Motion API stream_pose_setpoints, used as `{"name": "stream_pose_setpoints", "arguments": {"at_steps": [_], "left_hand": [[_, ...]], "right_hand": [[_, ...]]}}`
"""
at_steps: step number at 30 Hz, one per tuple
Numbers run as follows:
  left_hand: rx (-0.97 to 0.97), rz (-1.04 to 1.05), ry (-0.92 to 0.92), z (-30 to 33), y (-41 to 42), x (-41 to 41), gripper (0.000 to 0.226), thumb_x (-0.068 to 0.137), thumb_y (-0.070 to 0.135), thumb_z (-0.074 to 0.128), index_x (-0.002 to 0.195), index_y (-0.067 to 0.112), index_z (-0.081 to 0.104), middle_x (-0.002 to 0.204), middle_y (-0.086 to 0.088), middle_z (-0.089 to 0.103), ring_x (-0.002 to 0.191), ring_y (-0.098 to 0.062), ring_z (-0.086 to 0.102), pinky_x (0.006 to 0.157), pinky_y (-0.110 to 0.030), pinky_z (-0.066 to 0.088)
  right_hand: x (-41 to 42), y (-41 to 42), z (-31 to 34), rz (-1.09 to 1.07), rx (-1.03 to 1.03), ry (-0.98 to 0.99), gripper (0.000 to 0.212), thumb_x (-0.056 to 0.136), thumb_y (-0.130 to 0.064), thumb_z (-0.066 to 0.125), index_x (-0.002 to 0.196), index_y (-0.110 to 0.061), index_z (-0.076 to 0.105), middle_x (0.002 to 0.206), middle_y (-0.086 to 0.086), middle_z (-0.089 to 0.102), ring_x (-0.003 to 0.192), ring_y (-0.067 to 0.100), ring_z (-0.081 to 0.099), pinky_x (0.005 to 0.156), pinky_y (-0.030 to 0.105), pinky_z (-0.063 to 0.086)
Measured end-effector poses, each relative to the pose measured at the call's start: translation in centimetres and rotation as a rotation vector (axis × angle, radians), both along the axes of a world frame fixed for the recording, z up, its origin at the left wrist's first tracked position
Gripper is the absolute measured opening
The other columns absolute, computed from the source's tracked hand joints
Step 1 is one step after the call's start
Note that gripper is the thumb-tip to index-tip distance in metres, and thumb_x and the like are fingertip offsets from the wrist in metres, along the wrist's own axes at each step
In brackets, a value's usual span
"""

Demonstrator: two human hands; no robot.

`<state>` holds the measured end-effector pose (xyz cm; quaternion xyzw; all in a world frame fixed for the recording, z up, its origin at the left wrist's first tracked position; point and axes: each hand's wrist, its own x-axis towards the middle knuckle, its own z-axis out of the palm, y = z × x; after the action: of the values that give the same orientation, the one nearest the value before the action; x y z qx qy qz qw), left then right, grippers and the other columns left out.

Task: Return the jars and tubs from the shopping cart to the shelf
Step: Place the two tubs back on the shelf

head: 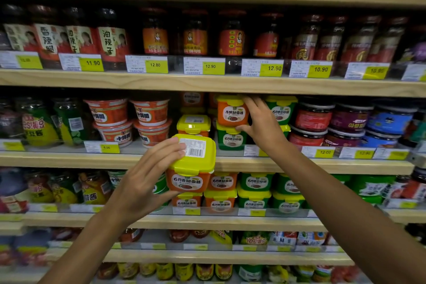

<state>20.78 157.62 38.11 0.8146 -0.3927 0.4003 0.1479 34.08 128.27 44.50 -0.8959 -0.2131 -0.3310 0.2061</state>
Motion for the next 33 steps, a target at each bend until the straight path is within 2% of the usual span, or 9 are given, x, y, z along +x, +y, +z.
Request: {"name": "stream_pose_setpoints", "arguments": {"at_steps": [10,16,19,21,25,29,33], "left_hand": [[-0.031,-0.012,0.001,0.7,-0.3,0.0,0.088,0.072,0.026,0.091,0.143,0.004,0.044,0.148,-0.014,0.051,0.144,-0.032,0.043,0.111,-0.054,0.044],[-0.064,-0.011,0.005,0.8,-0.8,-0.2,0.085,0.075,0.03,0.089,0.142,0.003,0.044,0.148,-0.014,0.051,0.145,-0.031,0.042,0.117,-0.048,0.04],[-0.071,-0.002,0.013,0.7,-0.7,0.0,0.086,0.075,0.03,0.089,0.142,0.004,0.043,0.148,-0.014,0.051,0.145,-0.03,0.042,0.116,-0.049,0.041],[-0.08,0.0,0.03,0.5,-0.7,0.1,0.086,0.075,0.03,0.09,0.143,0.004,0.043,0.148,-0.013,0.05,0.145,-0.03,0.042,0.115,-0.05,0.041],[-0.084,0.0,0.052,0.2,-0.7,0.2,0.087,0.075,0.03,0.089,0.144,0.006,0.043,0.15,-0.012,0.049,0.145,-0.029,0.041,0.114,-0.051,0.042],[-0.093,-0.011,0.051,0.2,-0.7,0.3,0.087,0.075,0.03,0.089,0.144,0.006,0.042,0.149,-0.012,0.049,0.145,-0.03,0.041,0.115,-0.05,0.041],[-0.097,-0.015,0.033,0.3,-0.6,0.5,0.086,0.075,0.027,0.09,0.143,0.003,0.043,0.149,-0.012,0.049,0.146,-0.031,0.041,0.118,-0.047,0.037]], "right_hand": [[-0.3,0.1,1.3,-0.007,-0.009,0.121,0.084,0.085,-0.026,0.08,0.154,-0.017,0.033,0.152,0.01,0.043,0.14,0.03,0.04,0.113,0.046,0.037],[-1.2,0.2,-0.6,0.05,0.061,0.037,0.093,0.081,-0.025,0.084,0.156,-0.017,0.028,0.154,0.007,0.036,0.144,0.026,0.034,0.117,0.045,0.037],[-1.6,0.1,-2.2,0.053,0.117,0.0,0.091,0.085,-0.026,0.081,0.156,-0.017,0.027,0.159,0.007,0.029,0.148,0.024,0.03,0.119,0.043,0.036],[-1.5,0.4,-2.5,0.041,0.156,-0.006,0.085,0.089,-0.028,0.078,0.157,-0.022,0.027,0.16,0.005,0.027,0.147,0.025,0.031,0.115,0.044,0.041],[-0.9,1.1,-1.4,-0.007,0.127,0.003,0.075,0.09,-0.03,0.075,0.154,-0.023,0.035,0.153,0.007,0.036,0.137,0.031,0.043,0.105,0.047,0.048],[-0.3,0.8,-0.5,0.021,0.168,0.071,0.071,0.088,-0.024,0.078,0.15,-0.02,0.042,0.148,0.007,0.043,0.131,0.032,0.047,0.104,0.048,0.046],[0.0,0.5,-1.0,-0.004,0.156,0.046,0.071,0.087,-0.022,0.079,0.148,-0.014,0.043,0.144,0.01,0.046,0.129,0.034,0.049,0.102,0.05,0.047]]}}
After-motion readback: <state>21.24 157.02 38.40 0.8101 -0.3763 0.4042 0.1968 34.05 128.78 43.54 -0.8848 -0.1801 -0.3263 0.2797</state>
